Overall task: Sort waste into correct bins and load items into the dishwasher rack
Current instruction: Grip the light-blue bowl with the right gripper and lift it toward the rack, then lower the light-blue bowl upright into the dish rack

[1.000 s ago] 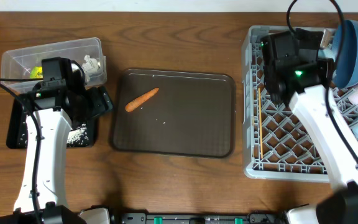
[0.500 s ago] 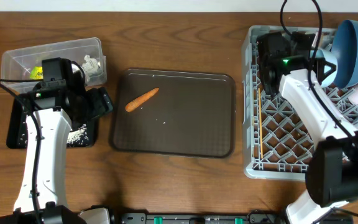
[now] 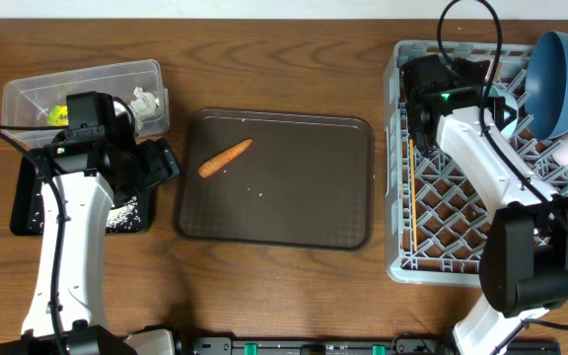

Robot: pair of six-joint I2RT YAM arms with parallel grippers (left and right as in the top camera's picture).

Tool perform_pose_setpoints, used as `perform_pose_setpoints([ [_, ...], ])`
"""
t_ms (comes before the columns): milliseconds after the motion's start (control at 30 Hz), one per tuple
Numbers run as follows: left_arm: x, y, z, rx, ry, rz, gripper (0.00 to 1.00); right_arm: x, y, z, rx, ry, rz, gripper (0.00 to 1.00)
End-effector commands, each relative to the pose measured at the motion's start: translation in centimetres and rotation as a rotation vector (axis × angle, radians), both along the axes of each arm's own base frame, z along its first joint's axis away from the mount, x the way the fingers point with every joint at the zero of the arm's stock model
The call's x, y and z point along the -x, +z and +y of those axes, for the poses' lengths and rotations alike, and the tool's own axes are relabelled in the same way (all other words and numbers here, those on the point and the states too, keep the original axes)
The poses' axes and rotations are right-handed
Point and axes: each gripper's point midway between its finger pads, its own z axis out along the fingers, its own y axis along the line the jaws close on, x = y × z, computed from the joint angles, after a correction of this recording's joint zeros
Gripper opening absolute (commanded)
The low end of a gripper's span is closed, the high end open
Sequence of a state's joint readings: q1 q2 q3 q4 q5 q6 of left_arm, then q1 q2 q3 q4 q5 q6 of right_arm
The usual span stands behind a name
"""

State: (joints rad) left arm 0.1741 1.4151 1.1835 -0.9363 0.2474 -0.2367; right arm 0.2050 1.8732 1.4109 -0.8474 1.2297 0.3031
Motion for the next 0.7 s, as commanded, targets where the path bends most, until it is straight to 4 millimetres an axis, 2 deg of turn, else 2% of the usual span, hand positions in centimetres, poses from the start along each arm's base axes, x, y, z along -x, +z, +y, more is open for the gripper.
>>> perform_pose_setpoints([
  [0, -0.1, 0.1, 0.2, -0.002, 0.014, 0.002, 0.84, 0.2, -0.9, -0.3, 0.021, -0.015, 0.026, 0.01],
  [167, -0.1, 0.1, 0.2, -0.002, 0.014, 0.002, 0.84, 0.8, 0.3, -0.7, 0.112, -0.030, 0.039, 0.01],
  [233, -0.1, 0.1, 0.2, -0.002, 0.014, 0.002, 0.84, 0.9, 0.2, -0.4, 0.111, -0.022, 0.051, 0.01],
  [667, 0.2, 0.0, 0.2, 0.001, 0.014, 0.017, 0.83, 0.7, -0.9, 3.3, 0.126, 0.078, 0.106, 0.01],
])
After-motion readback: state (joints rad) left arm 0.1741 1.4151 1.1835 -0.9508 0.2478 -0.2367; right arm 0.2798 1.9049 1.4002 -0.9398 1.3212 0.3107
